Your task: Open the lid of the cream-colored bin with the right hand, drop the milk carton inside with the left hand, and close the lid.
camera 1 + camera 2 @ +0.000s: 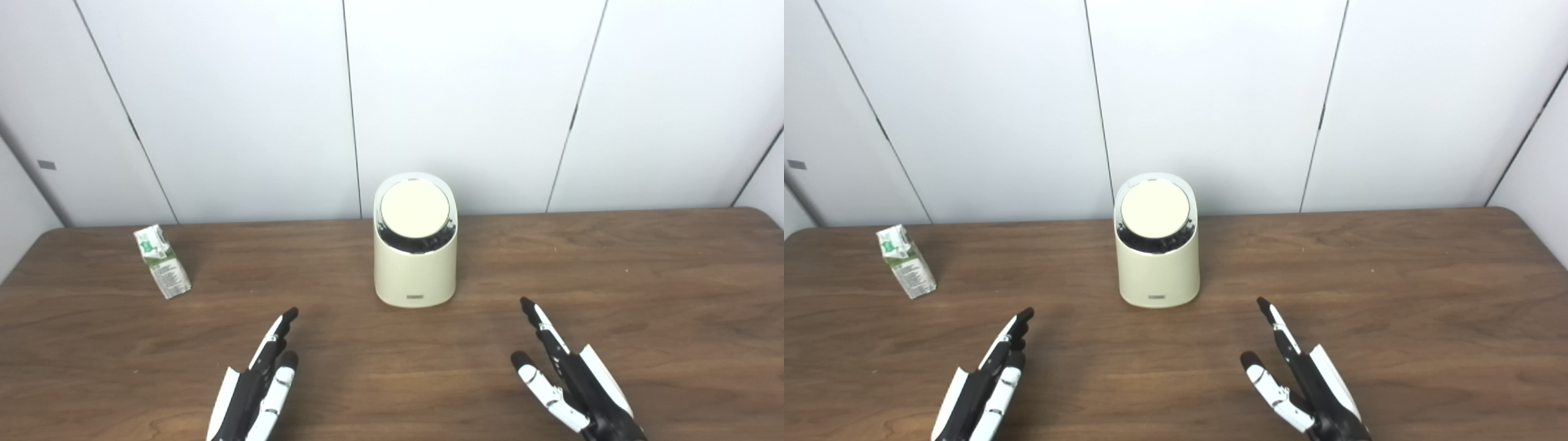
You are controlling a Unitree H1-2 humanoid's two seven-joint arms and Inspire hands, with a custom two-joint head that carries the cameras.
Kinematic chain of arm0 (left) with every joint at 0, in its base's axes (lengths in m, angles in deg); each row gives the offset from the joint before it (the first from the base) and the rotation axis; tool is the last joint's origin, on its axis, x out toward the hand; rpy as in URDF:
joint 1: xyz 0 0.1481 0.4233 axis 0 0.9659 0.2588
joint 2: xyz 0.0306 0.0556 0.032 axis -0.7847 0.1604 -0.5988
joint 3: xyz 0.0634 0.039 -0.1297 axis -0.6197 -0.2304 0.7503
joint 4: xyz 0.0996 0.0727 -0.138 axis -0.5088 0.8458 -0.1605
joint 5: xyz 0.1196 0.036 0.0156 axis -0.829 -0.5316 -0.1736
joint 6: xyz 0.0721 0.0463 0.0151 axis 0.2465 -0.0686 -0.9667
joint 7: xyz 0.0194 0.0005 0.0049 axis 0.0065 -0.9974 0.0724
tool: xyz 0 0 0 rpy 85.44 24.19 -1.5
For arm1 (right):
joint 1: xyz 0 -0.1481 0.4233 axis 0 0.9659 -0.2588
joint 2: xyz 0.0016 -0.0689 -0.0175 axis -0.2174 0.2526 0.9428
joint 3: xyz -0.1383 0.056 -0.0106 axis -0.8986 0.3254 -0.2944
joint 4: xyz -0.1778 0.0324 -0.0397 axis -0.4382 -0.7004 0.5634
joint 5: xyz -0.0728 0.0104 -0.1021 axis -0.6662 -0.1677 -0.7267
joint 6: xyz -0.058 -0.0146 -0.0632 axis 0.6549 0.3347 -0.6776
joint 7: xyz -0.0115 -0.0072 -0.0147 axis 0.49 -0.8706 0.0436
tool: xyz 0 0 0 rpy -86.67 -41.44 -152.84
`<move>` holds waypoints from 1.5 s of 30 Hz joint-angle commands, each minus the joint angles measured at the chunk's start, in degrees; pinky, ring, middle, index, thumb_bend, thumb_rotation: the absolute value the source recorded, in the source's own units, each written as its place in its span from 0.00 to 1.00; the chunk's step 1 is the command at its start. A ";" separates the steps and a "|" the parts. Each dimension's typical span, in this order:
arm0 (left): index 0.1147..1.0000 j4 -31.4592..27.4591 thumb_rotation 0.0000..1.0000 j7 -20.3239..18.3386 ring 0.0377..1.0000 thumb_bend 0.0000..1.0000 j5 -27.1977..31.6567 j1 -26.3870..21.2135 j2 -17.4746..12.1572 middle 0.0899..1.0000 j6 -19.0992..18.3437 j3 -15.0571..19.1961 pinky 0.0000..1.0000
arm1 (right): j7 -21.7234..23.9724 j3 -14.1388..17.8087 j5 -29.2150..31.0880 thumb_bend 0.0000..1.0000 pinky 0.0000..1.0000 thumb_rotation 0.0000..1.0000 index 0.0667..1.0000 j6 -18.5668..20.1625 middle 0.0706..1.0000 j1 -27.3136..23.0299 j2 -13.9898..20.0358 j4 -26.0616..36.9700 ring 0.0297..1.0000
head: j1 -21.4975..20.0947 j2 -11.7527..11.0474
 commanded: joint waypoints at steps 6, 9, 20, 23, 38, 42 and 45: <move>1.00 -1.74 0.89 0.41 1.00 0.38 0.11 -0.13 -0.38 1.00 2.19 0.07 1.00 | -0.88 0.24 -0.40 0.05 1.00 0.76 1.00 -2.17 1.00 -1.17 0.09 2.05 1.00 | 0.04 0.07; 1.00 -1.82 0.90 0.07 1.00 0.39 1.22 -0.10 -0.32 1.00 1.78 0.10 1.00 | -0.74 0.19 -0.19 0.04 1.00 0.75 1.00 -2.27 1.00 -1.19 0.14 2.03 1.00 | 0.00 0.07; 1.00 -1.19 0.94 0.28 1.00 0.39 0.52 -0.63 -0.11 1.00 2.00 -0.02 1.00 | -1.32 0.60 -0.93 0.15 1.00 0.92 1.00 -1.14 1.00 -1.75 -0.25 1.89 1.00 | 0.24 0.01; 1.00 -0.80 0.95 0.61 1.00 0.39 -0.23 -0.90 0.06 1.00 2.07 -0.06 1.00 | -2.02 1.27 0.14 0.26 1.00 0.99 1.00 -2.41 1.00 -2.34 -0.73 1.67 1.00 | 0.30 -0.06; 1.00 -0.82 0.92 1.38 1.00 0.40 -1.57 -1.17 0.73 1.00 1.49 -0.30 1.00 | -3.88 3.75 -4.59 0.60 0.99 1.00 1.00 3.58 1.00 -17.27 -1.95 2.40 1.00 | 0.02 0.30; 1.00 -0.37 0.90 1.44 1.00 0.39 -1.15 -1.30 0.85 1.00 2.41 -0.52 1.00 | -4.33 3.68 -5.24 0.71 1.00 0.97 1.00 2.76 1.00 -24.03 -1.45 -1.98 1.00 | -0.09 0.38; 1.00 -0.48 0.90 1.55 1.00 0.38 -1.01 -1.21 0.96 1.00 2.33 -0.70 1.00 | -3.53 2.61 -8.34 0.74 0.98 0.96 1.00 4.86 1.00 -28.74 -0.80 -3.18 1.00 | -0.20 0.26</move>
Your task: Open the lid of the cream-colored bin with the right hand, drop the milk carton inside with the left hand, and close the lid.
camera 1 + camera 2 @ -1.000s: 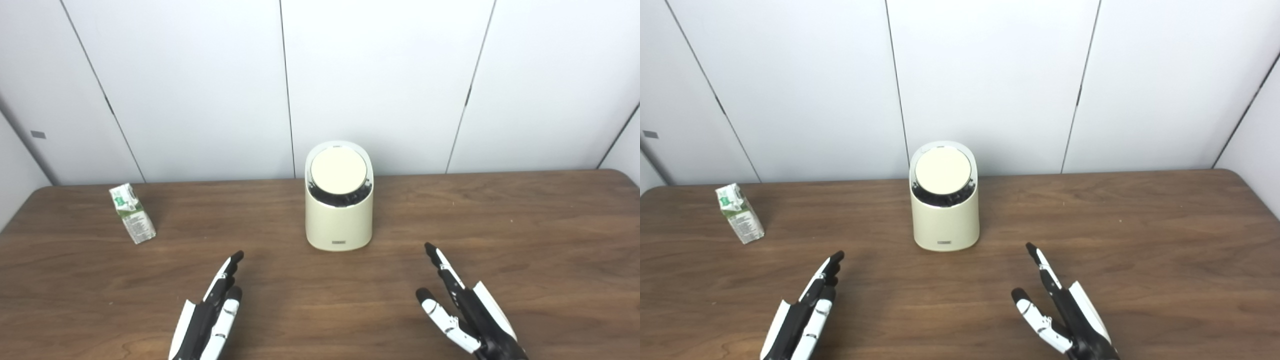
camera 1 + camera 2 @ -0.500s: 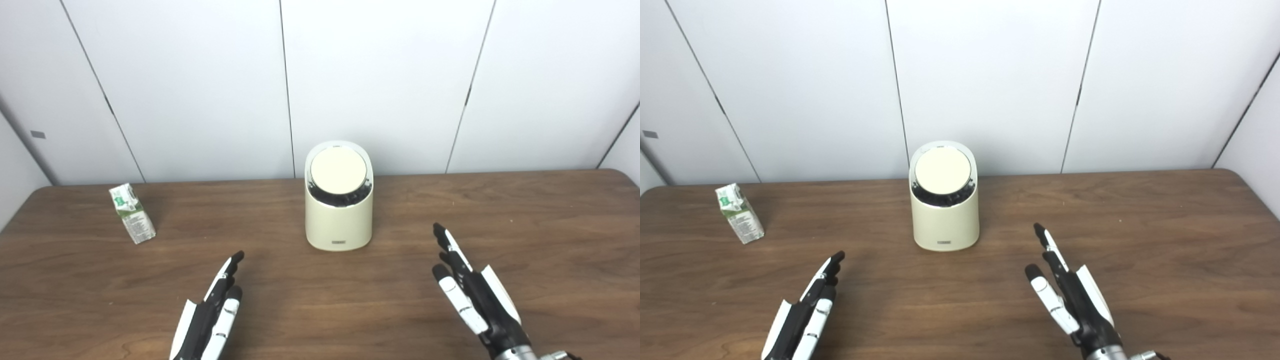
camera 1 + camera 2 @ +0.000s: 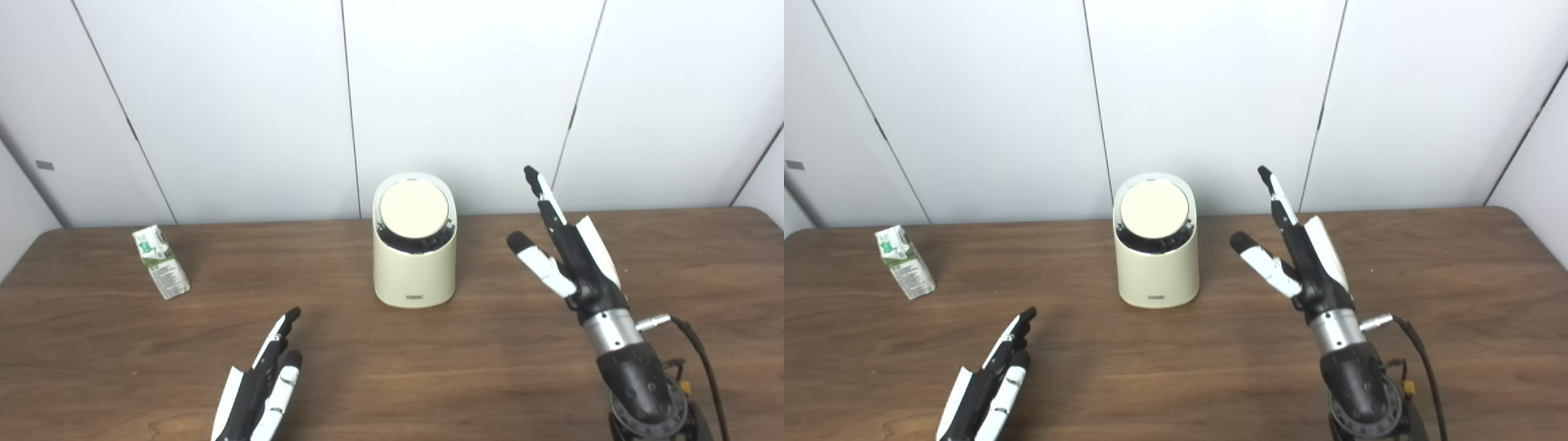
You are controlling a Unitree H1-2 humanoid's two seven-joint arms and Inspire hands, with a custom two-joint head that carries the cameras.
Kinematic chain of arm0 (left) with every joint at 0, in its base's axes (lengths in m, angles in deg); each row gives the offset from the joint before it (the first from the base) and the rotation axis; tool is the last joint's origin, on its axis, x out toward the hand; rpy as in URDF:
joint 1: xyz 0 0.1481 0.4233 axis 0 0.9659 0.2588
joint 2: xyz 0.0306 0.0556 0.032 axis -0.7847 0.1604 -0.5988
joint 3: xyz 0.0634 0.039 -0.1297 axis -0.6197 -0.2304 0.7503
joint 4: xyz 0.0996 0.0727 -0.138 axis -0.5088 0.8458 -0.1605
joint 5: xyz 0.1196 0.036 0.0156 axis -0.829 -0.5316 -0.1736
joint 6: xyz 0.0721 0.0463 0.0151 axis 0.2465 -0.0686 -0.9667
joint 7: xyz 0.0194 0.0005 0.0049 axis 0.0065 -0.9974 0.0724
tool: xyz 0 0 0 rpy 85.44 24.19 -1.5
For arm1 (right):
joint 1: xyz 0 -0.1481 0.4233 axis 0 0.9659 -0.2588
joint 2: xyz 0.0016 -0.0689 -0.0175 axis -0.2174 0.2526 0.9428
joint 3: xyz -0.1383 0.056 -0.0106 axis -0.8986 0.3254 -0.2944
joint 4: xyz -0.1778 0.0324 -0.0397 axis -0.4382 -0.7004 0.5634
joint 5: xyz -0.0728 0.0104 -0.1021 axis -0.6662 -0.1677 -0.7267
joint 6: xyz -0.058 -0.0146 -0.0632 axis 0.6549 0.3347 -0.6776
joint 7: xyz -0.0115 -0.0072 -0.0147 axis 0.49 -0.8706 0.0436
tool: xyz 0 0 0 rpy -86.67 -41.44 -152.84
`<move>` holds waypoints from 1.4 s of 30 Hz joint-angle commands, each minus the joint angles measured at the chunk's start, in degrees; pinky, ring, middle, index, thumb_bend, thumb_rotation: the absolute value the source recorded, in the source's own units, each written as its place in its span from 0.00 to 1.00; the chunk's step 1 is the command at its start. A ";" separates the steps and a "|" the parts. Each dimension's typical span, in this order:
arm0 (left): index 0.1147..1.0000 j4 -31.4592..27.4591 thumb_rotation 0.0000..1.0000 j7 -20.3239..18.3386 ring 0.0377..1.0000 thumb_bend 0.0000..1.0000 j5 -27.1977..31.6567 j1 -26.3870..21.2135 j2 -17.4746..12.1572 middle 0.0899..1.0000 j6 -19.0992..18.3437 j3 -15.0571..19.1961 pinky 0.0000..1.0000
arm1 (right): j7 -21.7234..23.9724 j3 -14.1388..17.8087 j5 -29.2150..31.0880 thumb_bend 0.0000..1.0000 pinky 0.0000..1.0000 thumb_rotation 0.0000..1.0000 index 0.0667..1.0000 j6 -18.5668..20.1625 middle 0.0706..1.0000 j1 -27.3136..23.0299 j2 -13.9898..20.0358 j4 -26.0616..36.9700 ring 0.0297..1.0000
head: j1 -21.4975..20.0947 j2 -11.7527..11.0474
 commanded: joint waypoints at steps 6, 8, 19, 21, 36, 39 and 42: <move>1.00 -0.77 0.90 0.40 1.00 0.39 0.26 -0.66 -0.47 1.00 2.90 -0.06 1.00 | 0.25 -2.78 -5.22 0.79 1.00 0.83 1.00 3.54 1.00 -11.37 0.07 -0.78 1.00 | -0.66 0.14; 1.00 -0.57 0.89 0.21 1.00 0.40 0.74 -0.60 -0.64 1.00 2.84 0.04 1.00 | 0.54 -4.02 -6.60 0.79 1.00 0.82 1.00 5.02 1.00 -13.39 -0.45 -1.32 1.00 | -0.49 -0.18; 1.00 0.92 0.87 0.30 1.00 0.40 1.29 -0.63 -1.19 1.00 4.36 0.38 1.00 | -0.02 -10.07 -15.92 0.79 0.88 0.51 1.00 11.20 1.00 -19.85 -3.41 -7.59 1.00 | -0.62 -0.59; 1.00 0.80 0.87 0.28 1.00 0.40 1.35 -0.65 -1.11 1.00 4.18 0.35 1.00 | -0.18 -11.07 -17.47 0.82 0.92 0.49 1.00 11.51 1.00 -20.94 -3.34 -9.32 1.00 | -0.60 -0.58; 1.00 0.50 0.86 0.37 1.00 0.42 0.81 -0.60 -1.09 1.00 3.67 0.35 1.00 | -2.04 -12.38 -18.45 0.82 1.00 0.45 1.00 9.99 1.00 -23.84 -2.80 -17.48 1.00 | -0.91 -0.39; 1.00 0.38 0.86 0.20 1.00 0.42 1.23 -0.58 -1.11 1.00 3.54 0.36 1.00 | -2.28 -12.30 -18.45 0.82 1.00 0.47 1.00 9.97 1.00 -24.06 -2.27 -18.60 1.00 | -0.97 -0.33; 1.00 0.24 0.87 0.09 1.00 0.42 1.54 -0.47 -1.16 1.00 3.34 0.40 1.00 | -2.51 -12.41 -18.75 0.81 0.99 0.48 1.00 10.30 1.00 -24.20 -1.63 -19.67 1.00 | -1.10 -0.29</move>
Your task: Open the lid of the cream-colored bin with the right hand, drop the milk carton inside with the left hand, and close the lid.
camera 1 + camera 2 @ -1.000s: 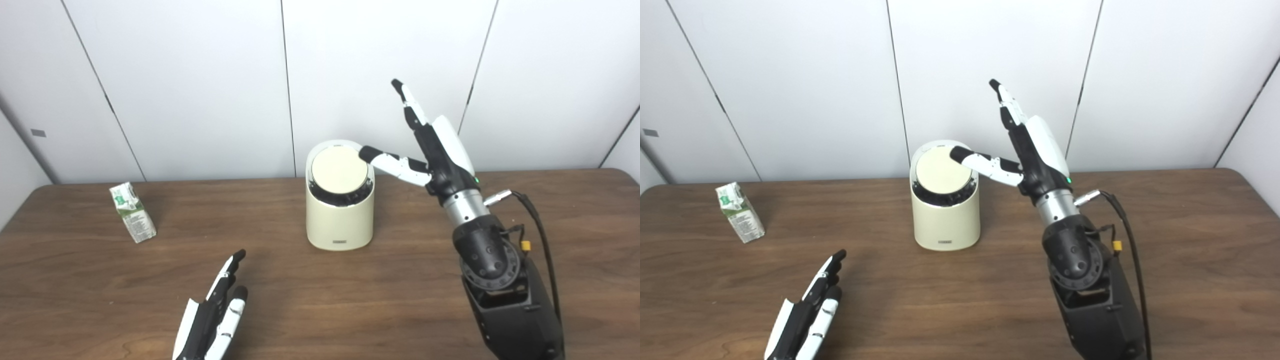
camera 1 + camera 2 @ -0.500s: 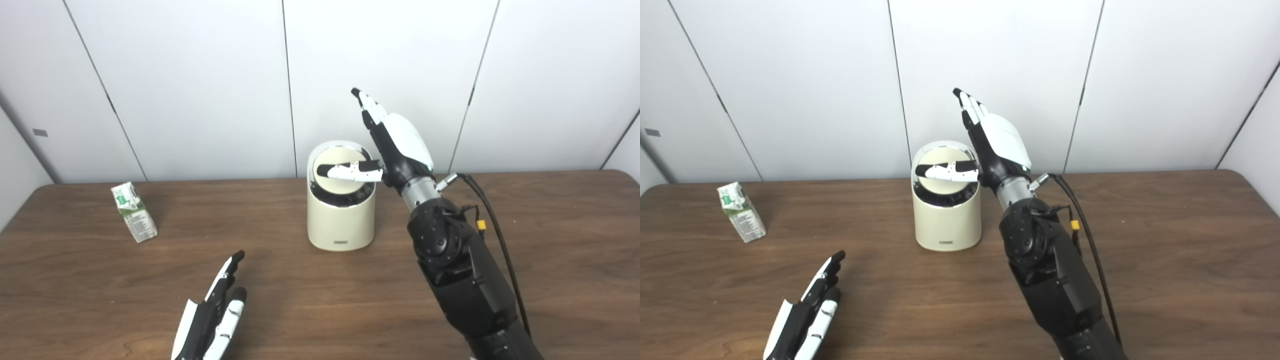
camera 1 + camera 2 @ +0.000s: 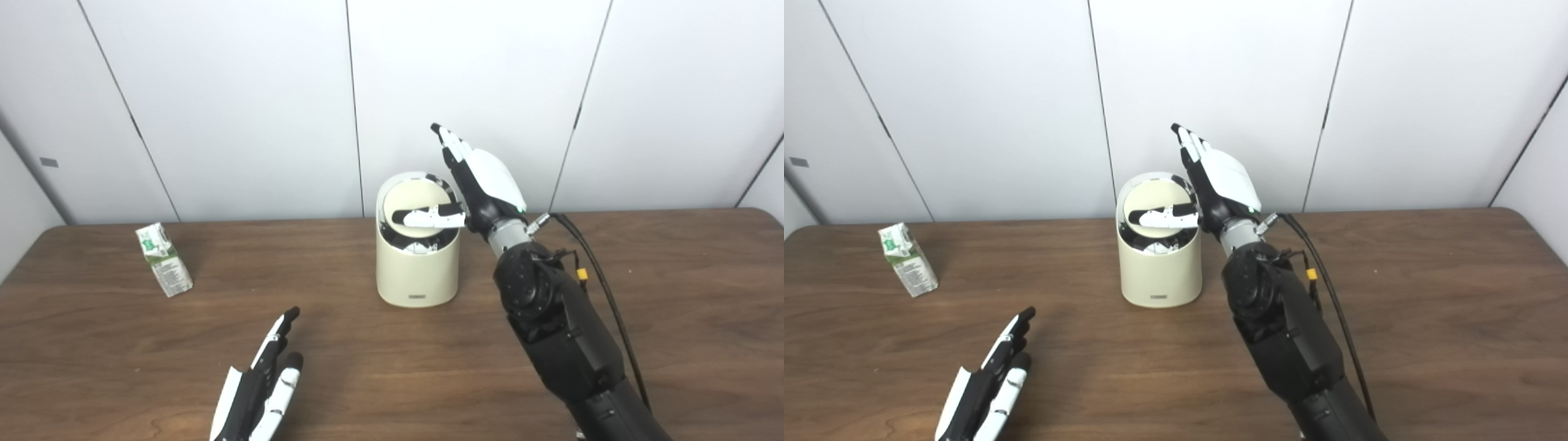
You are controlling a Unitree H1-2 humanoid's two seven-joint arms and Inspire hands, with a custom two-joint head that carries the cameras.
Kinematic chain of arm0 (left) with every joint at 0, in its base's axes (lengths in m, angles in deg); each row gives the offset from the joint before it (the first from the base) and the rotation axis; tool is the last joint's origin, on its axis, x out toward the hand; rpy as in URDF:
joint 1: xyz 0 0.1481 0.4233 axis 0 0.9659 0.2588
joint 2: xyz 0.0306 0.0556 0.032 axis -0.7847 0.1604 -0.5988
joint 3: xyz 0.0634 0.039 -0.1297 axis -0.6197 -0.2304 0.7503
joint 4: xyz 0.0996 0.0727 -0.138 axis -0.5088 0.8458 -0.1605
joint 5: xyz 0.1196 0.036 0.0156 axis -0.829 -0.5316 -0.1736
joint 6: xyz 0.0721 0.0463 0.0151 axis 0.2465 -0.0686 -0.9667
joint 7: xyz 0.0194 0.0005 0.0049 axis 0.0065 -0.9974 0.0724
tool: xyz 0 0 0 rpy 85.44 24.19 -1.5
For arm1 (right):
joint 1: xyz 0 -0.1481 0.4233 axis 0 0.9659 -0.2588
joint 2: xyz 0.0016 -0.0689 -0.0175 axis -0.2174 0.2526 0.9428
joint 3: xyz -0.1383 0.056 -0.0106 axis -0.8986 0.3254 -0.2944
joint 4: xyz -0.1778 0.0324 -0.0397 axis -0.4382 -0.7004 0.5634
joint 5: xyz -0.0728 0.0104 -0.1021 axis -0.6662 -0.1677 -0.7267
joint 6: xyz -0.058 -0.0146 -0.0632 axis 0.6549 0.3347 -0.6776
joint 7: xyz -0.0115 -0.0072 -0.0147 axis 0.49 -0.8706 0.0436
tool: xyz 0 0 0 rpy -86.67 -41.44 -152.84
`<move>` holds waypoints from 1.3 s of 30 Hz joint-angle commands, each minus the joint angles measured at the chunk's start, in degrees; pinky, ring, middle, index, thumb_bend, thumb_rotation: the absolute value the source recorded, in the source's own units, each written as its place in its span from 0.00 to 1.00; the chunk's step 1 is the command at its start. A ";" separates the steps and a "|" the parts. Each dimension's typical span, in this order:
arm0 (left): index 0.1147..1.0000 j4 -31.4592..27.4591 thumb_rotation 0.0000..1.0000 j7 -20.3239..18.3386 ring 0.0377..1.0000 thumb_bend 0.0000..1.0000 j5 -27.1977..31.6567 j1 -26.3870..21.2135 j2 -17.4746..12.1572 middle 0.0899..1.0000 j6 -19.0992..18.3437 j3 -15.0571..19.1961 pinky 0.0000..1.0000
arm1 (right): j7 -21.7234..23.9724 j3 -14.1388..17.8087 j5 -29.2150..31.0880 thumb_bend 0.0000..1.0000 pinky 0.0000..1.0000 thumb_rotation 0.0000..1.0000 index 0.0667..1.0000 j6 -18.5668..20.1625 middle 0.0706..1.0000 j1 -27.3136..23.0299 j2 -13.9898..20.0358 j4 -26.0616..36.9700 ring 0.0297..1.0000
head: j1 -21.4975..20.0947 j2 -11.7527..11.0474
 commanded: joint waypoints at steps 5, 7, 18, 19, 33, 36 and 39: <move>1.00 -1.27 0.88 -0.06 1.00 0.42 0.61 -0.28 -0.62 1.00 1.08 0.19 1.00 | -2.37 0.43 -0.56 0.80 0.99 0.50 1.00 -1.34 1.00 -3.23 1.08 0.06 1.00 | -0.13 0.08; 1.00 -1.31 0.89 -0.05 1.00 0.42 0.73 -0.25 -0.58 1.00 0.96 0.21 1.00 | -2.76 0.50 -0.37 0.79 0.98 0.52 1.00 -1.51 1.00 -3.23 1.28 -0.37 1.00 | -0.13 0.08; 1.00 -1.69 0.93 -0.16 1.00 0.40 1.47 -0.19 -0.51 1.00 0.46 0.16 1.00 | -2.82 0.75 0.01 0.83 0.99 0.73 1.00 -1.13 1.00 -3.02 1.91 -0.98 1.00 | -0.16 0.29; 1.00 -1.81 0.93 -0.29 1.00 0.40 1.67 -0.17 -0.54 1.00 0.27 0.13 1.00 | -2.66 0.59 -0.20 0.83 0.99 0.74 1.00 -0.98 1.00 -3.02 2.04 -0.96 1.00 | -0.09 0.36; 1.00 -2.48 0.92 -0.97 1.00 0.42 2.97 -0.10 -0.46 1.00 -0.96 0.21 1.00 | -2.38 -2.68 -4.17 0.93 0.93 0.26 1.00 0.31 1.00 -2.47 3.09 -0.14 1.00 | -0.07 0.56; 1.00 -2.57 0.92 -1.15 1.00 0.42 3.13 -0.09 -0.34 1.00 -1.21 0.40 1.00 | -2.82 -2.31 -3.04 0.90 0.90 0.25 1.00 -0.62 1.00 -2.26 2.83 0.03 1.00 | -0.13 0.80; 1.00 -2.55 0.92 -1.41 1.00 0.42 3.72 -0.17 -0.40 1.00 -1.46 0.52 1.00 | -2.62 -2.03 -2.40 0.91 0.91 0.26 1.00 -0.70 1.00 -2.22 2.60 0.11 1.00 | -0.21 0.77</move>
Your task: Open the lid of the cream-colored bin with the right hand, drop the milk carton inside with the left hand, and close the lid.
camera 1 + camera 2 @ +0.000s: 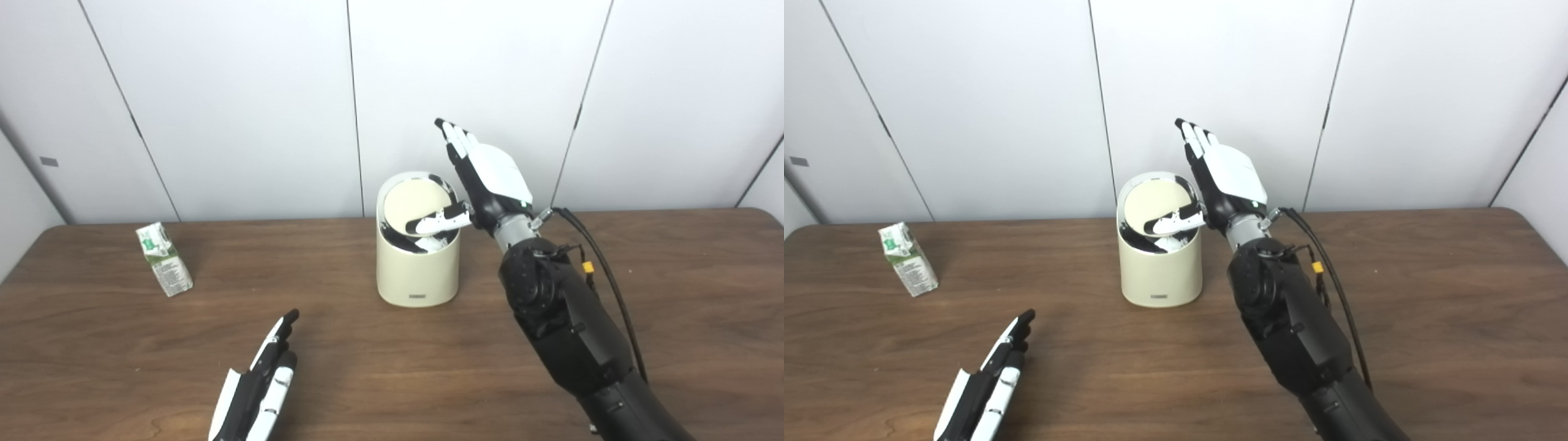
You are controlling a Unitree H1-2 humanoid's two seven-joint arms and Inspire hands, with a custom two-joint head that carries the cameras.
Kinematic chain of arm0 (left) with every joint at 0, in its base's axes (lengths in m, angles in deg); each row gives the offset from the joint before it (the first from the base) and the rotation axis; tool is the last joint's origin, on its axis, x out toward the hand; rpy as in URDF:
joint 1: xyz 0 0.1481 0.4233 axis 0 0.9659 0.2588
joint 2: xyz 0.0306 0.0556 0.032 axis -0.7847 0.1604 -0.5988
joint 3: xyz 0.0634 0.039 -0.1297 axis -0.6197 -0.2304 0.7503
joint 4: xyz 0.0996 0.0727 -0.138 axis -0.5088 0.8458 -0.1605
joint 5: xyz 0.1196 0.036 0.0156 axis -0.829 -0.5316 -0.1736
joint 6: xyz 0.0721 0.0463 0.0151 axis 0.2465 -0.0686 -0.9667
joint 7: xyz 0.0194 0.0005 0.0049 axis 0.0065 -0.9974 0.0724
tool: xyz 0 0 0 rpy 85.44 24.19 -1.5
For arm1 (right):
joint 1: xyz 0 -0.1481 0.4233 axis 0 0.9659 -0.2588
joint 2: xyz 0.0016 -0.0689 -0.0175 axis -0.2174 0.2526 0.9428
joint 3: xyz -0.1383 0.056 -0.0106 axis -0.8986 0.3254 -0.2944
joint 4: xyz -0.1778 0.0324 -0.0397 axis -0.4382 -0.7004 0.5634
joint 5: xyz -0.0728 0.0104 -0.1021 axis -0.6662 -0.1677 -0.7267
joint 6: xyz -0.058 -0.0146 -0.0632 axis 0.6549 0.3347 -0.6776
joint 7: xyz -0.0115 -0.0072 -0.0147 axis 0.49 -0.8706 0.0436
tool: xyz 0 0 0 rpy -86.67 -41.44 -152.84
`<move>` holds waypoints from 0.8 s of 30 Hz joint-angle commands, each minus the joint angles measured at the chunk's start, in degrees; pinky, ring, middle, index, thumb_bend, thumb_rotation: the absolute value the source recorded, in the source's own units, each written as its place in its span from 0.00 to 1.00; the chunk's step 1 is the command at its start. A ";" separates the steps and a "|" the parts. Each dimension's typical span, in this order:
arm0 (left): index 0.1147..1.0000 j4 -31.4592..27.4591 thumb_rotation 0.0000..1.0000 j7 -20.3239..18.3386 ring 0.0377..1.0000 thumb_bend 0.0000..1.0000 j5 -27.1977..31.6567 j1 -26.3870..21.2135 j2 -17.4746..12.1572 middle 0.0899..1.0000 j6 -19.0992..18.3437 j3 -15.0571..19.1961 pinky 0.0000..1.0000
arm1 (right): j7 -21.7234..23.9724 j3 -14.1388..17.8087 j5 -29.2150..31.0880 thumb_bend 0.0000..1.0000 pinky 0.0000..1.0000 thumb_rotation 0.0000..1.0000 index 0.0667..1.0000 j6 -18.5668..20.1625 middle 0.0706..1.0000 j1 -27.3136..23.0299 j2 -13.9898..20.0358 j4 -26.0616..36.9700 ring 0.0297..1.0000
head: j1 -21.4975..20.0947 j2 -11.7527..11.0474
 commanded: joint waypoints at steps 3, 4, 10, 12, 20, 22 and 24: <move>1.00 -1.77 0.93 -0.05 1.00 0.42 0.75 -0.37 -0.34 1.00 0.64 0.26 1.00 | -0.50 0.77 -0.22 0.92 0.91 0.26 1.00 0.00 1.00 -1.35 0.24 0.96 1.00 | -0.13 0.06; 1.00 -1.76 0.92 -0.11 1.00 0.42 0.83 -0.36 -0.35 1.00 0.61 0.28 1.00 | -0.49 0.79 -0.15 0.92 0.91 0.26 1.00 -0.07 1.00 -1.29 0.25 1.05 1.00 | -0.13 0.06; 1.00 -1.96 0.92 0.06 1.00 0.43 0.13 -0.33 -0.34 1.00 0.48 0.34 1.00 | -0.06 1.58 1.66 0.87 0.94 0.49 1.00 -0.42 1.00 -0.44 -0.06 2.56 1.00 | -0.13 0.06; 1.00 -1.86 0.94 0.14 1.00 0.42 -0.54 -0.41 -0.47 1.00 0.99 0.27 1.00 | -0.01 1.75 1.87 0.85 0.96 0.66 1.00 -0.51 1.00 -0.14 -0.15 3.25 1.00 | -0.13 0.06; 1.00 -1.77 0.95 0.43 1.00 0.40 -1.52 -0.71 -0.45 1.00 1.09 0.31 1.00 | 0.27 3.12 6.80 0.91 0.94 0.97 1.00 -5.31 1.00 1.41 0.84 4.59 1.00 | -0.47 0.09; 1.00 -1.53 0.95 0.44 1.00 0.39 -1.71 -0.76 -0.42 1.00 1.37 0.34 1.00 | 0.76 4.20 9.71 0.91 0.93 0.99 1.00 -6.81 1.00 3.31 1.03 5.94 1.00 | -0.26 0.16; 1.00 -1.35 0.95 0.42 1.00 0.39 -1.77 -0.78 -0.38 1.00 1.49 0.37 1.00 | 0.91 4.90 11.36 0.91 0.92 1.00 1.00 -7.80 1.00 4.99 1.26 7.20 1.00 | -0.23 0.16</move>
